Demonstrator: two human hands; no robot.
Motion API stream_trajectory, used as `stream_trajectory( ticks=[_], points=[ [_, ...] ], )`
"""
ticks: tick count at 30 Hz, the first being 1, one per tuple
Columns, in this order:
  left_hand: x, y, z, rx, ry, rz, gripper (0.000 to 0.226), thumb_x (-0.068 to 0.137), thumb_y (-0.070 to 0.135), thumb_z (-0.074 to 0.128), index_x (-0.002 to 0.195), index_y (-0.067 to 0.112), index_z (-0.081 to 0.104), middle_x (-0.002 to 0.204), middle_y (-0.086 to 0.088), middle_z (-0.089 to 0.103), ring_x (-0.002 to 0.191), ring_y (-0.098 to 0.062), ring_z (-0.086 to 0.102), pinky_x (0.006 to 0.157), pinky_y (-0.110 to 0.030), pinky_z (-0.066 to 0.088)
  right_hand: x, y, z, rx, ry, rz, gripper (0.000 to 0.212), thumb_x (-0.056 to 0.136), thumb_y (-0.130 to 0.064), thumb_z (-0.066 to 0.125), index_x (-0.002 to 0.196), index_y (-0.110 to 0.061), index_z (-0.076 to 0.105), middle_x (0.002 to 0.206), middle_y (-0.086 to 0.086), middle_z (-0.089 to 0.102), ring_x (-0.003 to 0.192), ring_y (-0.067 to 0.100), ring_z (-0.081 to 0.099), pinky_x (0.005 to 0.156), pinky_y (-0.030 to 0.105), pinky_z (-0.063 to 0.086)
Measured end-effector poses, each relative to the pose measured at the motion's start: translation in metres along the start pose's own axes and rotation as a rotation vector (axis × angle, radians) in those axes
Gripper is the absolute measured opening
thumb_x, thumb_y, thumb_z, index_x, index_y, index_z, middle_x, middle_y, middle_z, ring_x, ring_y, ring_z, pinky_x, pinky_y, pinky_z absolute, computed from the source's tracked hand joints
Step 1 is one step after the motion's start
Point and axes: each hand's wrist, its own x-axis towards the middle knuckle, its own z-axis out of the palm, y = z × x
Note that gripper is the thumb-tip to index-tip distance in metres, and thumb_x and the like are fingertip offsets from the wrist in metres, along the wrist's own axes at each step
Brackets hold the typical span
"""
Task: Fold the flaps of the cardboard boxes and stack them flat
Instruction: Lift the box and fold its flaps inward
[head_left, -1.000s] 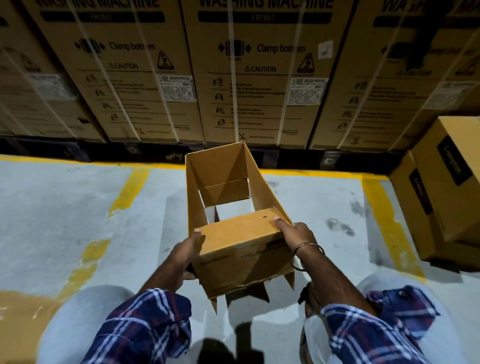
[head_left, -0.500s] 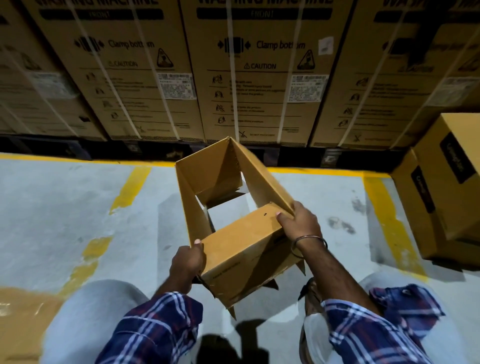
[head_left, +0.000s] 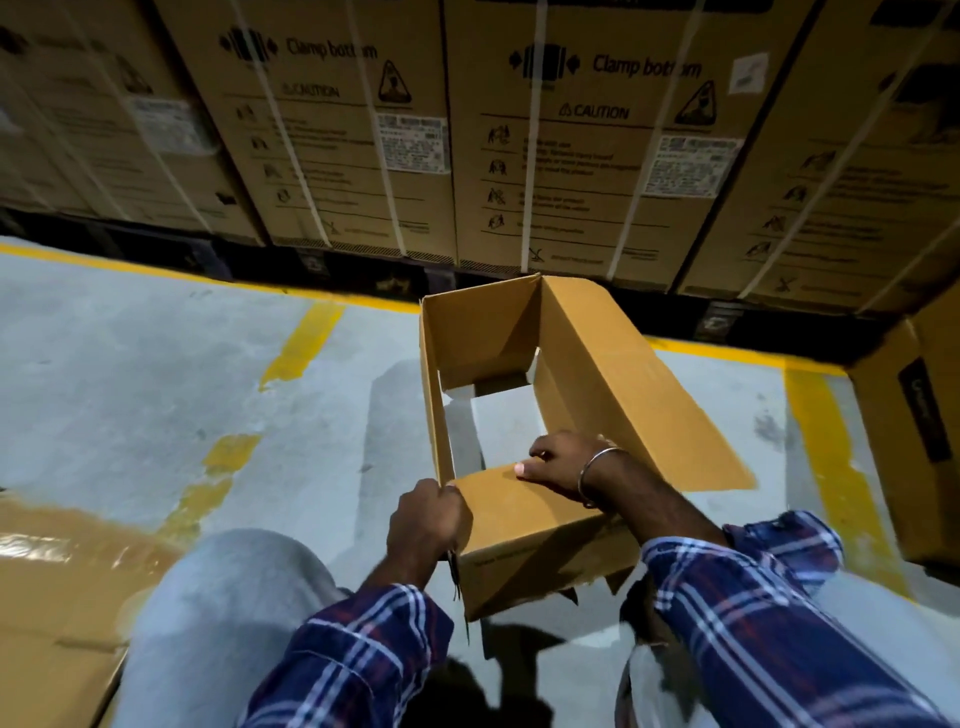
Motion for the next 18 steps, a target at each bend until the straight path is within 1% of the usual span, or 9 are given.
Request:
stream_trajectory(
  ticks=[1, 3, 5, 6, 9, 12, 15, 16, 18],
  points=[
    [0.002, -0.001, -0.002, -0.004, 0.0, -0.02, 0.029, 0.111, 0.038, 0.036, 0.117, 0.015, 0.052, 0.119, -0.009, 0.06, 0.093, -0.022, 0.054, 0.075, -0.033, 0.052, 0.002, -0.001, -0.003, 0.038, 0.039, -0.026, 0.044, 0.09, -0.064, 0.061, 0.116, -0.029, 0.067, 0.118, 0.0, 0.067, 0.105, 0.023, 0.059, 0.095, 0.045, 0.048],
    [0.008, -0.002, -0.007, 0.037, -0.005, -0.009, 0.03, 0.111, 0.034, 0.036, 0.116, 0.012, 0.057, 0.116, -0.007, 0.062, 0.092, -0.022, 0.059, 0.069, -0.03, 0.051, 0.003, -0.002, -0.014, 0.031, 0.112, -0.094, 0.026, 0.089, -0.047, 0.072, 0.1, -0.023, 0.07, 0.101, 0.001, 0.068, 0.093, 0.022, 0.06, 0.077, 0.034, 0.048],
    [0.019, -0.005, -0.014, 0.01, -0.008, -0.025, 0.032, 0.109, 0.025, 0.041, 0.12, 0.005, 0.064, 0.117, -0.013, 0.068, 0.097, -0.028, 0.068, 0.079, -0.036, 0.059, -0.003, -0.005, -0.023, 0.012, 0.126, -0.157, 0.021, 0.087, -0.03, 0.078, 0.087, -0.011, 0.071, 0.087, 0.008, 0.068, 0.081, 0.021, 0.061, 0.065, 0.031, 0.043],
    [0.023, -0.006, -0.017, -0.079, -0.02, -0.049, 0.033, 0.106, 0.024, 0.044, 0.121, 0.002, 0.064, 0.118, -0.017, 0.069, 0.101, -0.032, 0.07, 0.084, -0.043, 0.061, -0.011, -0.007, -0.027, 0.011, 0.132, -0.188, 0.02, 0.086, -0.023, 0.08, 0.082, -0.007, 0.07, 0.082, 0.01, 0.069, 0.076, 0.02, 0.061, 0.062, 0.03, 0.043],
    [0.032, -0.011, -0.018, -0.245, -0.084, -0.121, 0.035, 0.103, 0.036, 0.049, 0.108, 0.007, 0.068, 0.108, -0.017, 0.073, 0.092, -0.037, 0.074, 0.084, -0.051, 0.062, -0.036, -0.007, -0.033, -0.019, 0.249, -0.264, 0.021, 0.084, -0.022, 0.079, 0.071, -0.021, 0.062, 0.077, -0.006, 0.063, 0.075, 0.015, 0.06, 0.063, 0.032, 0.047],
    [0.029, -0.008, -0.015, -0.272, -0.094, -0.118, 0.049, 0.096, 0.061, 0.058, 0.094, 0.014, 0.069, 0.09, -0.008, 0.075, 0.078, -0.031, 0.074, 0.079, -0.047, 0.064, -0.059, -0.003, -0.035, -0.099, 0.385, -0.428, 0.04, 0.085, -0.027, 0.078, 0.066, -0.032, 0.043, 0.076, -0.013, 0.047, 0.079, 0.015, 0.045, 0.062, 0.037, 0.038],
    [0.024, -0.007, -0.013, -0.121, -0.106, -0.082, 0.041, 0.097, 0.051, 0.064, 0.084, 0.012, 0.067, 0.087, -0.008, 0.074, 0.077, -0.026, 0.073, 0.083, -0.039, 0.062, -0.087, -0.002, -0.032, -0.133, 0.516, -0.617, 0.039, 0.082, -0.028, 0.081, 0.072, -0.032, 0.043, 0.076, -0.013, 0.042, 0.08, 0.018, 0.042, 0.06, 0.04, 0.039],
    [0.025, -0.007, -0.012, -0.075, -0.108, -0.071, 0.036, 0.098, 0.044, 0.063, 0.085, 0.01, 0.066, 0.093, -0.009, 0.073, 0.081, -0.026, 0.071, 0.083, -0.038, 0.061, -0.096, -0.002, -0.029, -0.146, 0.545, -0.648, 0.038, 0.082, -0.029, 0.081, 0.073, -0.03, 0.044, 0.076, -0.013, 0.042, 0.08, 0.019, 0.042, 0.059, 0.039, 0.039],
    [0.027, -0.006, -0.013, -0.03, -0.082, -0.062, 0.029, 0.1, 0.034, 0.058, 0.102, 0.007, 0.064, 0.112, -0.012, 0.07, 0.095, -0.029, 0.067, 0.082, -0.036, 0.055, -0.111, 0.0, -0.024, -0.133, 0.515, -0.635, 0.039, 0.081, -0.031, 0.081, 0.074, -0.029, 0.043, 0.077, -0.012, 0.042, 0.079, 0.017, 0.042, 0.059, 0.039, 0.039]
  ],
)
